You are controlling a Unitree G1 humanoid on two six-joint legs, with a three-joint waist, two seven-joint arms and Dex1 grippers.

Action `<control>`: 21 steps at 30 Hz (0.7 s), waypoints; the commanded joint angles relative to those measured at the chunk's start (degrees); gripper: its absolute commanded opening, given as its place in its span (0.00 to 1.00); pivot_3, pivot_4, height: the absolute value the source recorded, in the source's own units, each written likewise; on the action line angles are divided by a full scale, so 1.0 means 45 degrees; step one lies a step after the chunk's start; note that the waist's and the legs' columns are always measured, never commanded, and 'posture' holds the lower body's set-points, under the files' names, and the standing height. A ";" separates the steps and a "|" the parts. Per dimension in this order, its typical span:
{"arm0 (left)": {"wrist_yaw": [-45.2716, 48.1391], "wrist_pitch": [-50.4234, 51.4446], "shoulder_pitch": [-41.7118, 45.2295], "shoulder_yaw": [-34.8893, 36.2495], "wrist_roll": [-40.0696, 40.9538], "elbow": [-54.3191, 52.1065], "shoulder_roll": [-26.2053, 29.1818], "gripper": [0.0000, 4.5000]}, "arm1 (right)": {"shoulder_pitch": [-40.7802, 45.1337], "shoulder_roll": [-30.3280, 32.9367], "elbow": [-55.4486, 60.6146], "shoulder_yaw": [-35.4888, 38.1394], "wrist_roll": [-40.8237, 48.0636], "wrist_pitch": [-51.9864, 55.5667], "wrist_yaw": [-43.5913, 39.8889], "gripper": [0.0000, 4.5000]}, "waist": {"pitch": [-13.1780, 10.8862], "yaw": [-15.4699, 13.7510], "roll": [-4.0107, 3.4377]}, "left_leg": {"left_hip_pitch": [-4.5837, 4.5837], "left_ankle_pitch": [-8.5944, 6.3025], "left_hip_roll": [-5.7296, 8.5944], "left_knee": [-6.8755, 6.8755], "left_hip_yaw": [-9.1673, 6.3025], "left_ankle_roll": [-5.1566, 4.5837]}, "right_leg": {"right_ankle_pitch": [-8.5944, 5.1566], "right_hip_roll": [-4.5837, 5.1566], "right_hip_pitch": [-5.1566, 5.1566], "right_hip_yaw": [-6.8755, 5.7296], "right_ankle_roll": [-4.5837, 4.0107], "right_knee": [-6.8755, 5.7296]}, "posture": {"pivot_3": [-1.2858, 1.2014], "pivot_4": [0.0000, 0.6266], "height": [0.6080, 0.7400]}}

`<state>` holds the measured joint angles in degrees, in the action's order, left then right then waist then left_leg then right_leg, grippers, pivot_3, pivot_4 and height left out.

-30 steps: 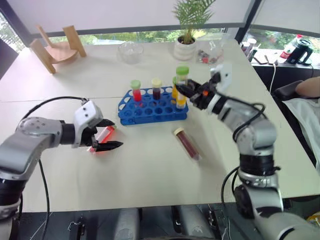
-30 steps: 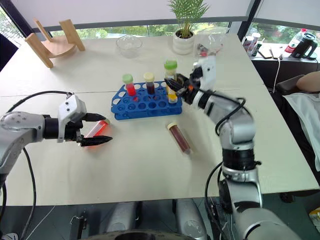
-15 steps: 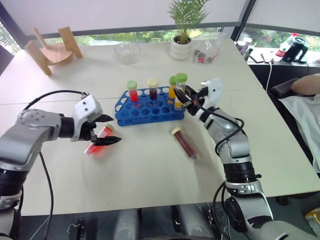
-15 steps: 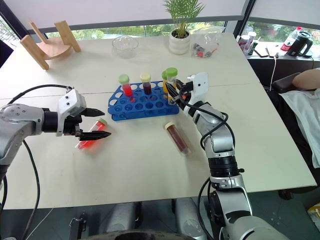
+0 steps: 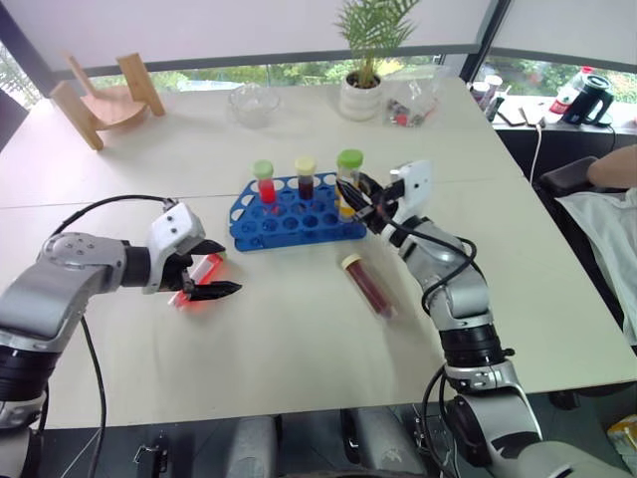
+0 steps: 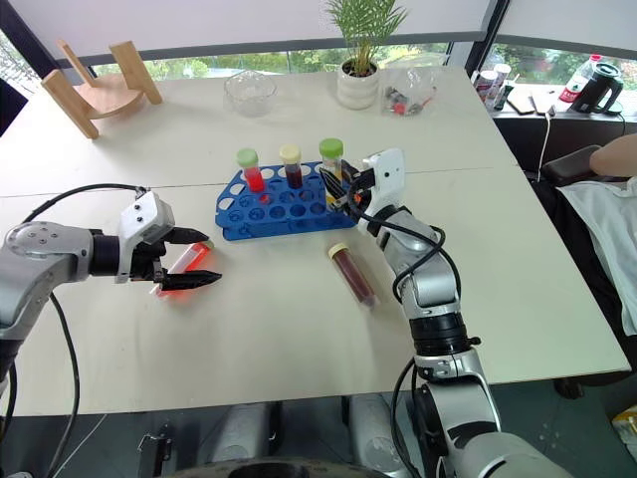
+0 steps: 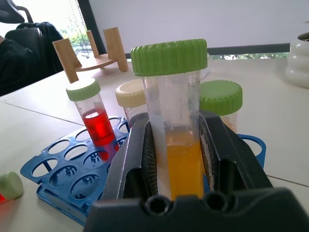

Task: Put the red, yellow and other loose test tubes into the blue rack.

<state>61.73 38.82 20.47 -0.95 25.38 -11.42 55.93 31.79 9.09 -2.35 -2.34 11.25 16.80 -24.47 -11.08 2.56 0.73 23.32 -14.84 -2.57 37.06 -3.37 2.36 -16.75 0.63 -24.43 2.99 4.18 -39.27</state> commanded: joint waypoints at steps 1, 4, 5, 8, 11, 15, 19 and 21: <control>-0.0057 -0.0346 0.0089 0.0321 -0.0124 0.0004 -0.0049 1.00 | -0.0338 -0.0041 0.0002 -0.0279 -0.0286 -0.0177 0.0101 0.18 | 0.0000 0.0000 0.0001 | -0.0001 0.0000 0.0000 0.0000 0.0000 0.0000 | 0.0000 -0.0001 0.0000 0.0000 0.0000 0.0000 | 0.52 0.24 1.00; -0.0060 -0.0376 0.0116 0.0307 -0.0142 0.0028 -0.0097 1.00 | -0.0510 -0.0005 -0.0034 -0.0276 -0.0394 -0.0440 0.0180 0.18 | 0.0002 -0.0001 0.0002 | -0.0002 0.0000 0.0000 -0.0001 -0.0001 0.0000 | 0.0000 -0.0001 0.0000 0.0000 0.0000 -0.0001 | 0.52 0.24 1.00; -0.0065 -0.0380 0.0126 0.0299 -0.0153 0.0033 -0.0113 1.00 | -0.0549 0.0022 -0.0062 -0.0269 -0.0429 -0.0526 0.0194 0.18 | 0.0002 -0.0001 0.0003 | -0.0001 0.0000 0.0000 -0.0001 0.0000 0.0000 | 0.0000 -0.0001 0.0000 0.0000 0.0000 -0.0001 | 0.52 0.24 1.00; -0.0041 -0.0469 0.0125 0.0241 -0.0231 0.0114 -0.0132 1.00 | -0.0675 0.0104 -0.0069 -0.0125 -0.0376 -0.0599 0.0238 0.18 | 0.0003 -0.0002 0.0003 | -0.0004 0.0000 0.0000 0.0000 -0.0001 0.0000 | 0.0000 0.0000 0.0004 0.0000 0.0000 -0.0001 | 0.52 0.24 1.00; -0.0014 -0.0480 0.0163 0.0210 -0.0268 0.0134 -0.0171 1.00 | -0.0751 0.0147 -0.0021 -0.0065 -0.0324 -0.0612 0.0252 0.18 | 0.0003 -0.0020 0.0003 | -0.0006 0.0000 0.0000 0.0001 -0.0001 0.0000 | 0.0000 0.0000 0.0009 -0.0001 0.0000 -0.0001 | 0.52 0.24 1.00; 0.0011 -0.0511 0.0259 0.0172 -0.0330 0.0210 -0.0234 1.00 | -0.0848 0.0150 0.0007 -0.0102 -0.0337 -0.0676 0.0249 0.18 | 0.0004 -0.0020 0.0004 | -0.0006 0.0000 0.0001 0.0003 -0.0001 0.0000 | 0.0000 0.0001 0.0010 -0.0001 0.0000 -0.0001 | 0.52 0.24 1.00; 0.0031 -0.0567 0.0351 0.0116 -0.0379 0.0298 -0.0247 1.00 | -0.0873 0.0144 -0.0167 -0.0090 -0.0393 -0.0881 0.0299 0.18 | 0.0004 -0.0019 0.0004 | -0.0007 0.0000 0.0001 0.0002 -0.0001 0.0000 | 0.0000 0.0001 0.0010 -0.0001 0.0000 -0.0001 | 0.52 0.24 1.00; 0.0029 -0.0559 0.0391 0.0087 -0.0390 0.0292 -0.0264 1.00 | -0.0873 0.0163 -0.0259 -0.0073 -0.0415 -0.0983 0.0317 0.18 | 0.0004 -0.0019 0.0004 | -0.0007 0.0000 0.0001 0.0003 -0.0001 0.0000 | 0.0000 0.0002 0.0011 -0.0001 0.0000 -0.0001 | 0.52 0.24 1.00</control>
<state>61.77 36.94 21.05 -1.05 24.12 -9.68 54.71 29.03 9.41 -2.00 -2.76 10.05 11.85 -23.28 -11.07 2.48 0.75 23.29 -14.84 -2.57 37.07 -3.38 2.36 -16.75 0.63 -24.38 2.99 4.18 -39.28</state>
